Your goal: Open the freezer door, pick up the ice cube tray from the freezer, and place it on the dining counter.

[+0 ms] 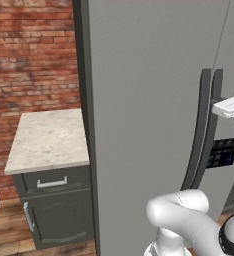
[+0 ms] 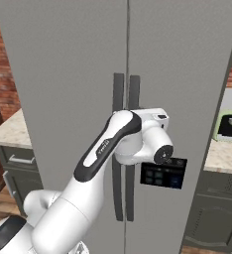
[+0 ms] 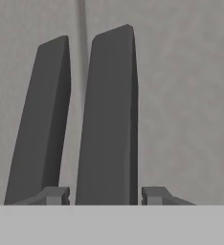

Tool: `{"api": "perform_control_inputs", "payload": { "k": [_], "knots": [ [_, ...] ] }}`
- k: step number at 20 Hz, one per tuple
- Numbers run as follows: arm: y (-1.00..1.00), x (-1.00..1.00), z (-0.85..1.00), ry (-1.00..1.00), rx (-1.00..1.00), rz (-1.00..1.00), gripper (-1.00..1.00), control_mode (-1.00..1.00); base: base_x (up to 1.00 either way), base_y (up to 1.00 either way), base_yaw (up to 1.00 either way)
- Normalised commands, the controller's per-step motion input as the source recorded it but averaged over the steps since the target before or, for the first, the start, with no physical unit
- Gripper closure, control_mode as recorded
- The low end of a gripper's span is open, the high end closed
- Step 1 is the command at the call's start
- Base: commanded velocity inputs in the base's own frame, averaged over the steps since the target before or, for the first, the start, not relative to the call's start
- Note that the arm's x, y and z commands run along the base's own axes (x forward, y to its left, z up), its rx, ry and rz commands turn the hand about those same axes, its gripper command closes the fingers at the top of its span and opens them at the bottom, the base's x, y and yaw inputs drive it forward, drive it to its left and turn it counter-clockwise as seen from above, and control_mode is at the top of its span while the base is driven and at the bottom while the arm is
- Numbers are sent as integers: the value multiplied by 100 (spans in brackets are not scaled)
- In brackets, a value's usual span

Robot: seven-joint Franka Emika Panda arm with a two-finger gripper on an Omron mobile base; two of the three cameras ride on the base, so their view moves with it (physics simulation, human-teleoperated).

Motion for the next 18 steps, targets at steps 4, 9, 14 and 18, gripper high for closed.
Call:
{"api": "perform_control_inputs", "payload": {
  "k": [4,9,14,18],
  "knots": [
    [0,0,0,0,0,0,100,-100,0,0,0],
    [-7,-23,0,-1,0,0,100,-100,0,0,0],
    [-20,-43,0,-1,0,0,100,-100,0,0,0],
    [-23,-42,0,0,0,0,100,-100,0,0,0]
  ]
}}
